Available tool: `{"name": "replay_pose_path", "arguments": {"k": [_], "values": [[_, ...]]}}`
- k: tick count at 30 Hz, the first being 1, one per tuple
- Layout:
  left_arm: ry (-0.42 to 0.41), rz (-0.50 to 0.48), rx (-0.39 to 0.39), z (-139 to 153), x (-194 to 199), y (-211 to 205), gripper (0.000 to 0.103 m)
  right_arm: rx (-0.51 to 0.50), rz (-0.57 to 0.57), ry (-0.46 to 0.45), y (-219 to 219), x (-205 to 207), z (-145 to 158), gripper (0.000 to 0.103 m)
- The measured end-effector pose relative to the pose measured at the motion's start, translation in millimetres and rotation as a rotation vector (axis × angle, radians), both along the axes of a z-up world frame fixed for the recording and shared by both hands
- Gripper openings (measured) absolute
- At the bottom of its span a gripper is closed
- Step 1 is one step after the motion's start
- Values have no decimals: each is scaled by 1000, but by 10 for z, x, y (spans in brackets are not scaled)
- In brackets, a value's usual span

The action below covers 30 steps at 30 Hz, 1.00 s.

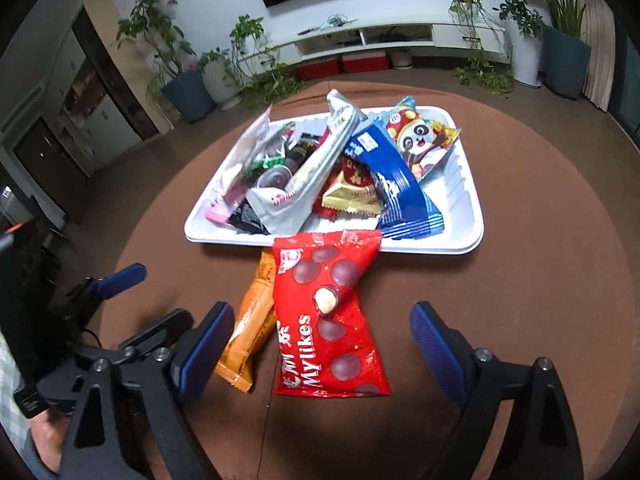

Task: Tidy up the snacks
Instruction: 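Move both open tools back toward the remaining snacks, then grasp the orange bar with the left tool while the right tool grasps the red Mylikes bag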

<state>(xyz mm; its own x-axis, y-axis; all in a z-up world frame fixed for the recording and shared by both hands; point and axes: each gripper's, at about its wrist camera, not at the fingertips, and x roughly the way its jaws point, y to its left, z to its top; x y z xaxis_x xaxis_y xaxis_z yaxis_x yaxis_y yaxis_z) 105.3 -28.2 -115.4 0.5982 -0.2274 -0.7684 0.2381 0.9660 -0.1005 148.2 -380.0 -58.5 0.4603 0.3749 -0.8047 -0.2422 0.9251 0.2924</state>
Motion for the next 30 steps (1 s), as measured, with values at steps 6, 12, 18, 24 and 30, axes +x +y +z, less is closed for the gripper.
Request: {"name": "replay_pose_path", "arguments": {"k": [6,12,18,24,30], "values": [[-3,-1,-3,14,-17,14,103,-60,1,54,55,84,-190,78],[10,-9,10,-26,7,-36,103,-86,13,71,111,158,-279,72],[29,-21,18,-49,101,-105,103,-104,21,80,151,134,-334,58],[46,-50,45,-58,230,-268,103,-117,11,85,63,51,-319,48],[88,-81,84,-152,388,-487,103,-113,-15,70,-98,-74,-224,40]]}}
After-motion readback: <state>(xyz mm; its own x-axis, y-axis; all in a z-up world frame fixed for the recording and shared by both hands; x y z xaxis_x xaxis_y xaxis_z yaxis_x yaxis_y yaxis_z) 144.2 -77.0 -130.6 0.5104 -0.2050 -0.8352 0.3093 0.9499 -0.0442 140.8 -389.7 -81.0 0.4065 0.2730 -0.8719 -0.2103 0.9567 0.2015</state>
